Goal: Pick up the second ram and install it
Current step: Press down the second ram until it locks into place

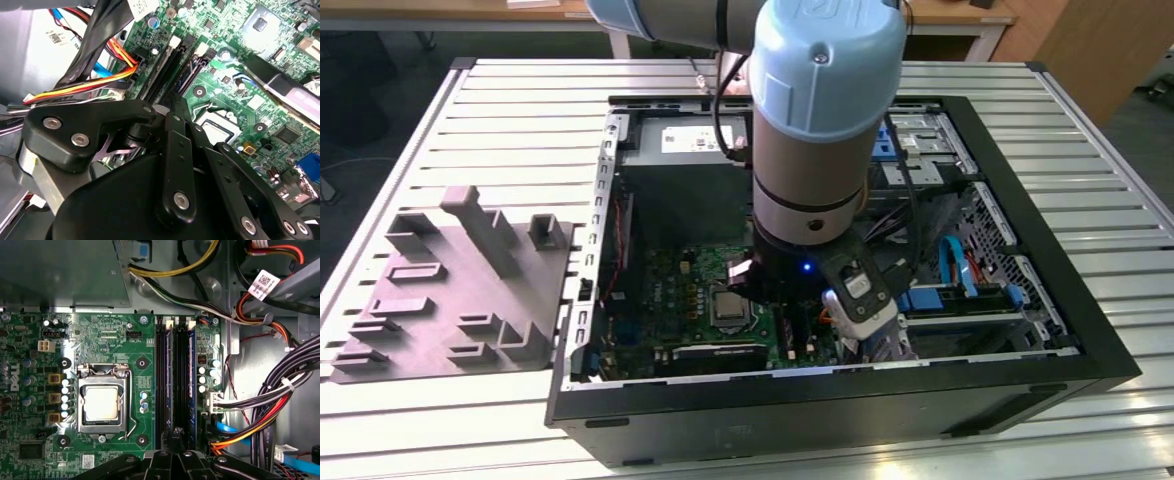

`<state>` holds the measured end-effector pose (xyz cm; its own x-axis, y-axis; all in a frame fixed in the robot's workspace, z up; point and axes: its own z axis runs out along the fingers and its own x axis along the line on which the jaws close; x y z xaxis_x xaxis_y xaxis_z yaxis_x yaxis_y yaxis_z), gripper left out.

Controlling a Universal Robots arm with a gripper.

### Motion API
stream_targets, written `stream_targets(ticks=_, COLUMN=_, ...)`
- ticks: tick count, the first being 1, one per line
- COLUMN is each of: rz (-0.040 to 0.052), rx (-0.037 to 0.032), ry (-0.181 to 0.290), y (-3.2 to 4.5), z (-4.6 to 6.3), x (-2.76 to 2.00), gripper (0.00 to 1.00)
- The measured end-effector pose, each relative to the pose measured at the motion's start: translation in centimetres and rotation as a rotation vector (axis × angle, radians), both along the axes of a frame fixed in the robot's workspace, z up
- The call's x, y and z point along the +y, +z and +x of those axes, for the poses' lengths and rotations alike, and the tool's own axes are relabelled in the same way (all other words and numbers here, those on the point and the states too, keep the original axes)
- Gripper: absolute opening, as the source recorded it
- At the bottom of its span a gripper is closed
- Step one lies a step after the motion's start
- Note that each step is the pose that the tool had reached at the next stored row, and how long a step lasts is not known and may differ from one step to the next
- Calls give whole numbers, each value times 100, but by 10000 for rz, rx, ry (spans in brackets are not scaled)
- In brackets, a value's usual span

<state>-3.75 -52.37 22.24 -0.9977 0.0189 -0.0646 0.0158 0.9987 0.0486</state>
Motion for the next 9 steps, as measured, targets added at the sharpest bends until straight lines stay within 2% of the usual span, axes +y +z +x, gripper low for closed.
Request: stream_targets(ticks=9, rz=-6, rx=1, ry=1, y=-24, z=0, x=-4, gripper=10)
